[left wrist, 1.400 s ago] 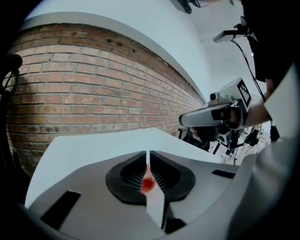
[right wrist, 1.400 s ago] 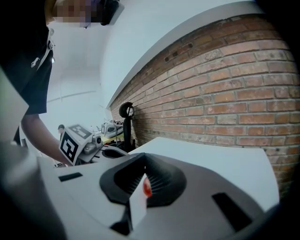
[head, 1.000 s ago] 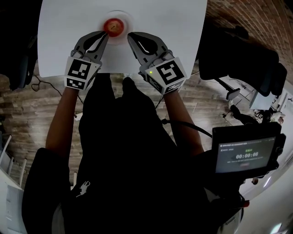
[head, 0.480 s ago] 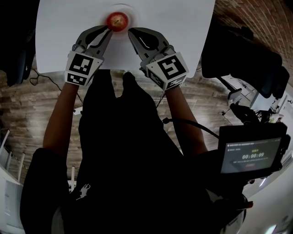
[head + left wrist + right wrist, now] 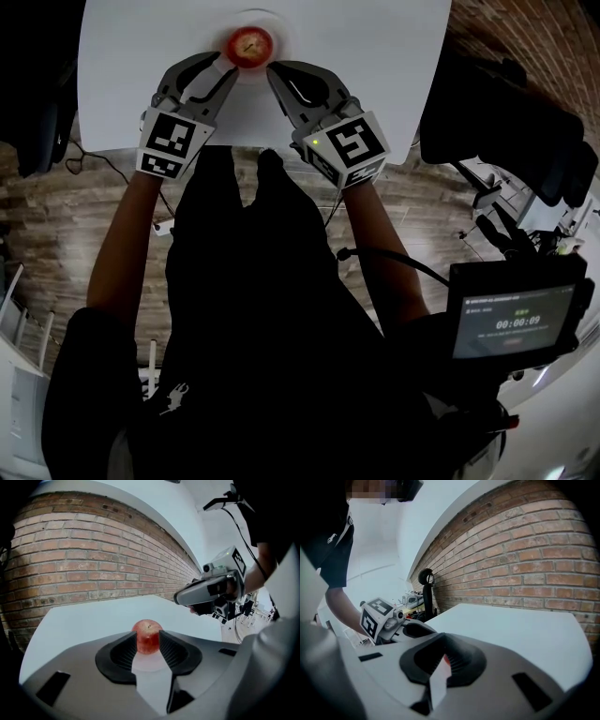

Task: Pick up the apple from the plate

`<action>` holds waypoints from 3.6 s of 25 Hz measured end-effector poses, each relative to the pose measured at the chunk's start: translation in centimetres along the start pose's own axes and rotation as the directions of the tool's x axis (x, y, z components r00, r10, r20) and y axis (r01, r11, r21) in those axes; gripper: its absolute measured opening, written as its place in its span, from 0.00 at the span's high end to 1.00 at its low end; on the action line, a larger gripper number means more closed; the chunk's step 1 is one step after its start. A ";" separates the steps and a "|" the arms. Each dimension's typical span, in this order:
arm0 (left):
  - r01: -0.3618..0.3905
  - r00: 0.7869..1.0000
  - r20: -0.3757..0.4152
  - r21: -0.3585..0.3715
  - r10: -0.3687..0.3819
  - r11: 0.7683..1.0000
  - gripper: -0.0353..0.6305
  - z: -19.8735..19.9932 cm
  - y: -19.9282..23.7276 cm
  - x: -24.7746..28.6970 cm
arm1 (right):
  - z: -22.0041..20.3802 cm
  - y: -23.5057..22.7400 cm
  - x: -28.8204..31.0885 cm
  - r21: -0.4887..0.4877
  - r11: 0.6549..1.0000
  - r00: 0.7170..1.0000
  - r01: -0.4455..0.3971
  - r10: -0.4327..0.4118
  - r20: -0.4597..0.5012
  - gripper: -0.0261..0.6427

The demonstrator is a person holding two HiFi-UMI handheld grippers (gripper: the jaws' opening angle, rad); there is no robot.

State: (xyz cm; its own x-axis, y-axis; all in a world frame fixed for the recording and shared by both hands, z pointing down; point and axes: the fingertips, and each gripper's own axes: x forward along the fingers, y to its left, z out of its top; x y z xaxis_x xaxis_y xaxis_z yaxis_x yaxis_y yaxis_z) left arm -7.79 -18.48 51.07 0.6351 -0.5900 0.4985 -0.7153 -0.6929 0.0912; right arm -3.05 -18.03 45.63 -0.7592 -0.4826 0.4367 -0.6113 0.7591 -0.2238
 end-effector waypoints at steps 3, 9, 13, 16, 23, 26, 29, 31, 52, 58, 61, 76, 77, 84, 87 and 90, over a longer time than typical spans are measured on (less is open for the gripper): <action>0.006 1.000 -0.009 0.011 -0.006 1.000 0.71 -0.8 0.1 0.9 | -0.8 -0.7 0.4 0.005 1.000 1.000 0.008 -0.008 -0.005 0.96; 0.020 0.999 -0.037 0.040 -0.018 0.999 0.61 -2.0 0.0 1.6 | -1.7 -1.0 0.5 0.014 1.000 0.999 0.026 -0.026 -0.025 0.96; 0.028 0.997 -0.067 0.058 -0.024 0.998 0.55 -2.8 -0.1 2.2 | -2.2 -1.0 0.5 0.026 0.999 0.998 0.037 -0.036 -0.044 0.95; 0.028 0.996 -0.086 0.084 -0.021 0.996 0.50 -3.4 -0.2 3.0 | -2.4 -1.3 0.4 0.033 0.999 0.998 0.044 -0.042 -0.053 0.96; 0.025 0.996 -0.092 0.089 -0.017 0.996 0.49 -3.9 0.0 3.9 | -2.4 -1.7 0.6 0.038 0.998 0.999 0.045 -0.045 -0.024 0.95; 0.021 0.996 -0.088 0.091 -0.013 0.996 0.46 -3.9 0.1 4.2 | -2.3 -1.8 0.6 0.042 0.998 0.999 0.048 -0.047 -0.015 0.95; 0.018 0.996 -0.089 0.100 -0.010 0.995 0.43 -4.1 0.2 4.5 | -2.7 -1.8 0.5 0.042 0.998 0.998 0.052 -0.050 -0.043 0.96; 0.016 0.996 -0.092 0.101 -0.007 0.995 0.40 -4.0 0.1 4.8 | -2.7 -2.0 0.4 0.040 0.998 0.998 0.052 -0.050 -0.031 0.95; 0.030 0.996 -0.092 0.166 -0.015 0.986 0.38 -3.5 -0.3 7.3 | -3.5 -2.8 -0.4 0.062 0.996 0.997 0.063 -0.060 -0.041 0.96; 0.030 0.996 -0.092 0.166 -0.015 0.986 0.38 -3.5 -0.1 7.6 | -3.1 -2.9 -0.3 0.062 0.996 0.998 0.067 -0.065 -0.023 0.95; 0.030 0.996 -0.092 0.172 -0.014 0.985 0.38 -3.5 0.0 7.7 | -3.1 -2.9 -0.3 0.063 0.996 0.997 0.069 -0.067 -0.022 0.96; 0.046 0.997 -0.074 0.160 -0.035 0.986 0.38 -3.0 -0.1 8.0 | -3.6 -3.1 -0.5 0.069 0.994 0.996 0.080 -0.078 -0.036 0.96; 0.048 0.997 -0.074 0.158 -0.037 0.986 0.38 -3.1 -0.1 8.0 | -3.7 -3.1 -0.5 0.071 0.994 0.996 0.080 -0.077 -0.041 0.95; 0.042 0.998 -0.060 0.148 -0.033 0.988 0.38 -2.6 0.1 7.8 | -3.2 -3.0 -0.4 0.066 0.995 0.997 0.074 -0.073 -0.026 0.96; 0.038 0.998 -0.054 0.153 -0.030 0.987 0.38 -2.2 0.3 7.7 | -3.0 -3.0 -0.3 0.063 0.995 0.997 0.072 -0.071 -0.017 0.95; 0.034 0.998 -0.052 0.153 -0.026 0.988 0.38 -1.8 0.5 7.7 | -2.9 -3.2 -0.2 0.059 0.996 0.997 0.073 -0.072 -0.014 0.96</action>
State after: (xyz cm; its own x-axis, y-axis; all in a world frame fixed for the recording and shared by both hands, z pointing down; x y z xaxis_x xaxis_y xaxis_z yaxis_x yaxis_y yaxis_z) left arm -3.78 -22.56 56.48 0.6374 -0.5494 0.5403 -0.6402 -0.7678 -0.0254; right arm -0.28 -19.03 48.78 -0.7101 -0.5298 0.4638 -0.6770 0.6949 -0.2426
